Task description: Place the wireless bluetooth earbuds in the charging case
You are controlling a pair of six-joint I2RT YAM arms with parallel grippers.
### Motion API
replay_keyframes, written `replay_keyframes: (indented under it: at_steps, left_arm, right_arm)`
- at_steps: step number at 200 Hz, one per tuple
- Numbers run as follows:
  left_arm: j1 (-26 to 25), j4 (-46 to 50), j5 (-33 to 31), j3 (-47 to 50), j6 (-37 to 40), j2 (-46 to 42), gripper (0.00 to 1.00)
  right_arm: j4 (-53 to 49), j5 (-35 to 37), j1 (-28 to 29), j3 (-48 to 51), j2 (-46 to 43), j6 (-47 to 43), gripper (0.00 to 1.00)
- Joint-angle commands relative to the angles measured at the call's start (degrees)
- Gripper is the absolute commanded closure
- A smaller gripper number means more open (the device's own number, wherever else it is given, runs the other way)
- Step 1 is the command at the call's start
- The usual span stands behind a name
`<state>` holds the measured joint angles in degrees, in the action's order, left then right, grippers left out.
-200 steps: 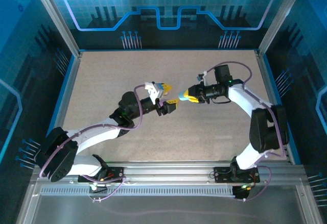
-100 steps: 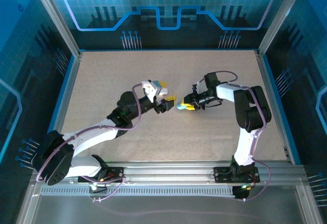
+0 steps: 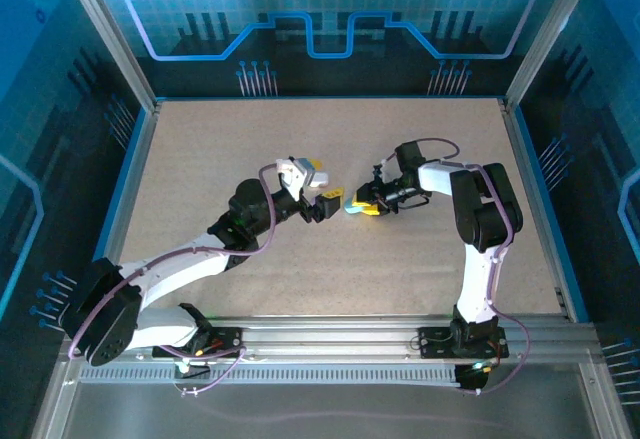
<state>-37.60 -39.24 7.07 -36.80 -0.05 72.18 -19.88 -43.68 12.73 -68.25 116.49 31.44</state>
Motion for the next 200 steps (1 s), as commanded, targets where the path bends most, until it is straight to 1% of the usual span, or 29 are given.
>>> replay_keyframes:
  at_steps: [1, 46, 75, 87, 102, 110, 117, 119, 120, 122, 124, 127, 128, 129, 131, 132, 134, 135, 144, 145, 153, 162, 169, 176, 181, 187, 200]
  left_arm:
    - [0.39, 1.27, -1.59, -1.19, 0.19, -1.76, 0.15]
    - [0.37, 1.48, -2.11, -1.22, 0.4, -1.6, 0.14]
    - [0.66, 1.72, -3.04, -0.75, 0.84, -1.95, 0.12]
    - [0.95, 2.39, -4.35, -0.72, 0.8, -2.13, 0.1]
    - [1.82, 3.68, -6.79, -0.46, 0.8, -2.31, 0.07]
    - [2.61, 4.59, -8.48, -0.18, 0.76, -2.39, 0.05]
    - [3.69, 5.09, -10.33, 0.35, 0.47, -2.4, 0.04]
    - [3.99, 5.13, -10.92, 0.48, 0.4, -2.33, 0.04]
    - [4.14, 5.14, -11.1, 0.67, 0.27, -2.32, 0.04]
    - [4.61, 5.23, -11.99, 0.85, 0.11, -2.31, 0.03]
    - [4.99, 5.34, -12.65, 1.05, -0.15, -2.27, 0.03]
    - [5.57, 5.46, -13.94, 1.49, -0.58, -2.16, 0.03]
    - [5.85, 5.57, -14.37, 1.56, -0.74, -2.15, 0.02]
    - [6.13, 5.62, -14.81, 1.69, -0.92, -2.14, 0.03]
    - [6.66, 5.77, -15.49, 1.94, -1.22, -2.07, 0.03]
    - [6.89, 5.85, -15.85, 2.05, -1.33, -2.01, 0.02]
    - [7.49, 6.04, -16.6, 2.25, -1.63, -1.91, 0.02]
    - [7.83, 6.3, -16.8, 2.34, -1.84, -1.89, 0.02]
    - [10.22, 8.01, -20.83, 3.29, -3.07, -1.51, 0.01]
    - [10.47, 8.11, -21.33, 3.39, -3.18, -1.43, 0.01]
    - [12.42, 9.02, -24.88, 4.5, -3.29, -0.98, 0.01]
    - [14.9, 9.79, -27.48, 5.75, -3.03, -0.4, 0.01]
    - [16.42, 10.61, -29.81, 6.39, -2.79, -0.21, 0.01]
    - [17.59, 11.19, -31.39, 6.99, -1.65, -0.18, 0.01]
    - [18.25, 11.2, -33.16, 7.29, -0.92, -0.04, 0.01]
    - [19.39, 13.47, -35.83, 6.58, -2.93, -0.23, 0.01]
    - [22.46, 15.42, -33.31, 5.8, -2.99, -0.04, 0.01]
  right_arm:
    - [-2.66, 6.49, 0.72, 1.59, -0.39, -1.48, 0.62]
    - [-4.93, 10.11, 0.78, 2.14, -4.35, -2.06, 0.5]
    - [-8.17, 14.88, 0.62, 2.0, -9.0, -2.99, 0.39]
    - [-9.69, 18.25, 0.45, 1.89, -11.97, -3.54, 0.36]
    - [-11.86, 23.82, 0.21, 1.35, -16.18, -4.63, 0.34]
    - [-12.98, 28.54, 0.19, 0.87, -19.34, -5.6, 0.34]
    - [-13.15, 34.21, 0.33, 1.18, -22.35, -5.81, 0.34]
    - [-13.07, 34.86, 0.26, 1.23, -22.79, -5.84, 0.34]
    - [-12.81, 36.75, 0.29, 1.53, -23.78, -5.88, 0.34]
    - [-12.64, 37.49, 0.24, 1.67, -24.26, -5.96, 0.34]
    - [-11.98, 39.99, 0.24, 2.2, -25.67, -6.2, 0.34]
    - [-11.53, 41.39, 0.2, 2.58, -26.63, -6.39, 0.33]
    - [-11.0, 43.4, 0.24, 3.03, -27.47, -6.54, 0.33]
    - [-11.0, 43.4, 0.24, 3.03, -27.47, -6.54, 0.33]
    - [-10.24, 46.14, 0.19, 3.71, -29.02, -6.76, 0.33]
    - [-10.24, 46.14, 0.19, 3.71, -29.02, -6.76, 0.33]
    - [-9.31, 49.17, 0.3, 4.54, -30.37, -6.83, 0.32]
    - [-9.31, 49.17, 0.3, 4.54, -30.37, -6.83, 0.32]
    - [-5.69, 57.29, 0.15, 7.98, -34.11, -7.89, 0.29]
    - [-4.33, 58.95, 0.07, 8.82, -34.96, -8.5, 0.28]
    - [2.04, 64.54, -0.1, 13.07, -37.54, -11.8, 0.23]
    - [11.25, 69.28, -0.41, 18.89, -39.2, -16.98, 0.2]
    - [18.56, 70.78, -0.9, 23.16, -39.34, -21.84, 0.18]
    - [24.13, 71.08, -1.64, 26.28, -38.59, -25.16, 0.13]
    - [26.9, 70.7, -2.33, 27.54, -37.53, -26.42, 0.12]
    - [28.82, 69.17, -3.44, 28.47, -35.86, -27.37, 0.12]
    - [33.34, 66.82, -4.56, 30.05, -32.31, -28.71, 0.14]
